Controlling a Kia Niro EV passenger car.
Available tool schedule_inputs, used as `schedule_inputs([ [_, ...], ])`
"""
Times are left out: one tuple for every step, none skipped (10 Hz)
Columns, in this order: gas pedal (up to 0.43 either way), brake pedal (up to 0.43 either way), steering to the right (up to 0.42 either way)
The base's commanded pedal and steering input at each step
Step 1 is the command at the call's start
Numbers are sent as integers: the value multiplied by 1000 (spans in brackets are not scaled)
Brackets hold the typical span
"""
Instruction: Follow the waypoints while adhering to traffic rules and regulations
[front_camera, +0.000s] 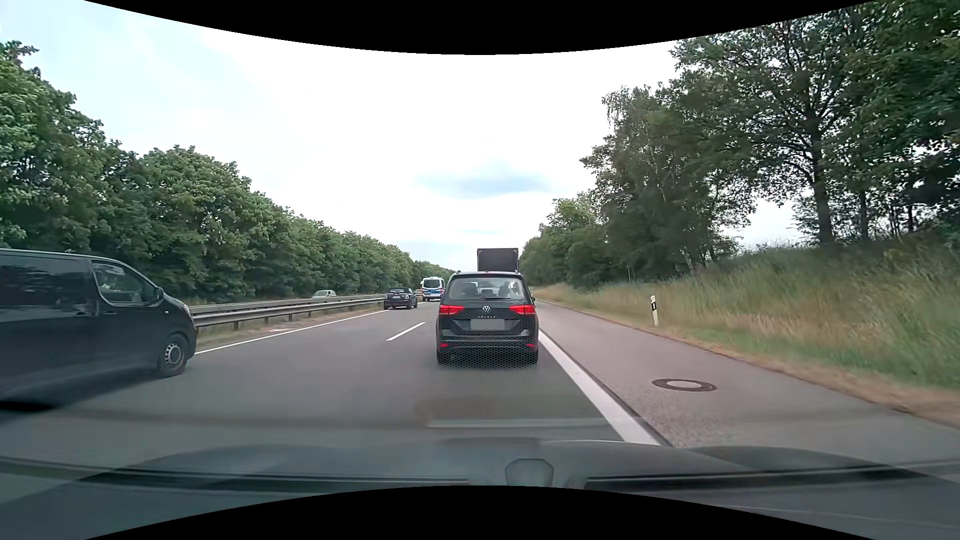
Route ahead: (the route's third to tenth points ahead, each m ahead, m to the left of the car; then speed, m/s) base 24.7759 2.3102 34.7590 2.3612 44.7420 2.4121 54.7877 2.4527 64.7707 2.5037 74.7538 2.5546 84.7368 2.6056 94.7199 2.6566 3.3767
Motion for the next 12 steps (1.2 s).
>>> schedule_inputs([
  [79,0,-1],
  [79,0,-1],
  [79,0,-1],
  [87,0,-1],
  [98,0,-1],
  [110,0,-1],
  [118,0,-2],
  [118,0,-2],
  [118,0,-2],
  [118,0,-2],
  [118,0,-2],
  [118,0,-3],
])
